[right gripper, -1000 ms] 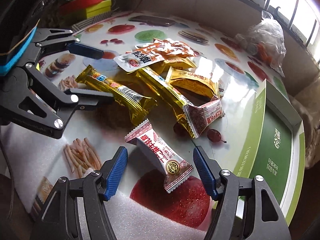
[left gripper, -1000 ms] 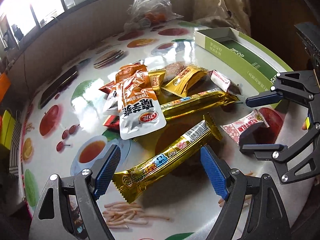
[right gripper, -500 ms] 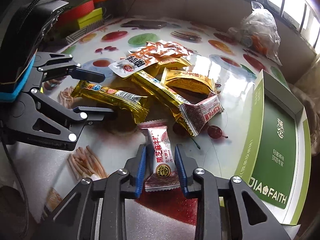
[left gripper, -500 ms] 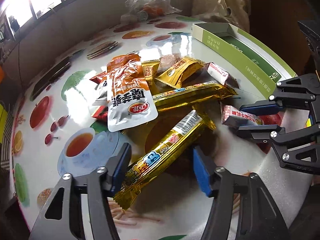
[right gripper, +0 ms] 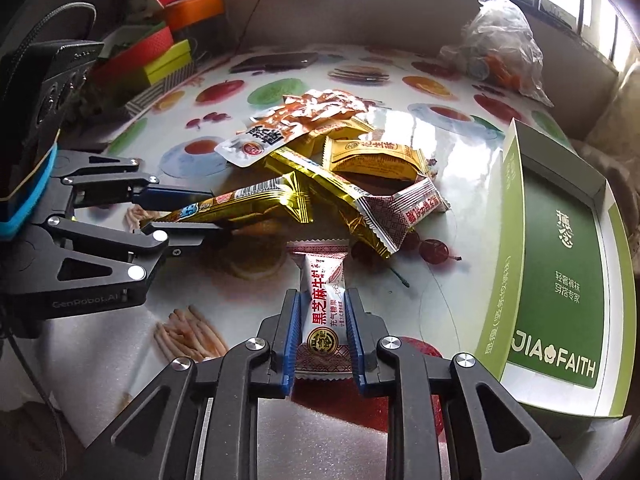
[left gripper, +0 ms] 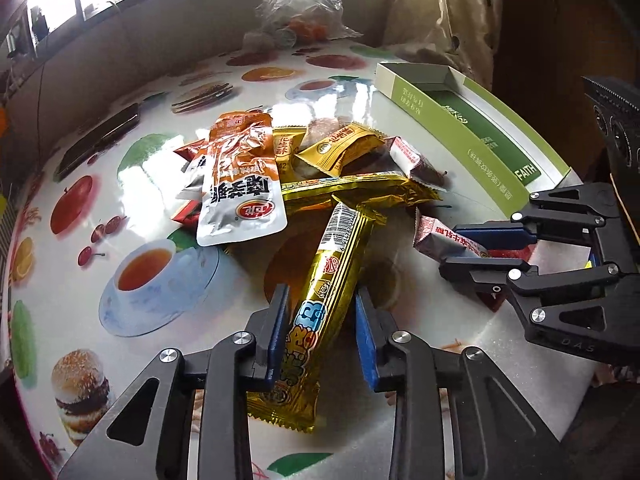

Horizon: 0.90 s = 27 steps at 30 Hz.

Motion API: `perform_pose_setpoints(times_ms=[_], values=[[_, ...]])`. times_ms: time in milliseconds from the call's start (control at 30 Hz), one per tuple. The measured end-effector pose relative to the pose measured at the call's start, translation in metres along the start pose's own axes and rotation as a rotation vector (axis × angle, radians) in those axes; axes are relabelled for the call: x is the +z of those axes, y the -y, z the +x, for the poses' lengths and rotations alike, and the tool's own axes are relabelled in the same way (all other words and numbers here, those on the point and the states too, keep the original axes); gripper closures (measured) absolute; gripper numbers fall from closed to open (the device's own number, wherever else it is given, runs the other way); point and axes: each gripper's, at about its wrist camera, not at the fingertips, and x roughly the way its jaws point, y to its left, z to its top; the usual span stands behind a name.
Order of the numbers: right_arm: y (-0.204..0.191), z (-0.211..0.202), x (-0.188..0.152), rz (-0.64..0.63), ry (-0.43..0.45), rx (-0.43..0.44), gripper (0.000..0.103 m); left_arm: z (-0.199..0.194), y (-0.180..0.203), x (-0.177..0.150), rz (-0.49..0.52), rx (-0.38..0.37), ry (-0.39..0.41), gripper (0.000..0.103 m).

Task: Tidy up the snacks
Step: 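Carry both snacks into the green box and lower them onto its base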

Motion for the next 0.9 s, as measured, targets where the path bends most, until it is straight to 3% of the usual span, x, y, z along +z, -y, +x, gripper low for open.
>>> perform_pose_setpoints(times_ms=[200,900], values=[[0.001,-0.013,-0.002,0.04,0.039,0.025,0.082,-0.012,0.005,-0.003,-0.053,-0.018,0.031,0.077],[0.005,-0.037,-0.015,0.138,0.097,0.025,0.082,0.01,0.012,-0.005,-0.199,0.003,-0.029,0.079]])
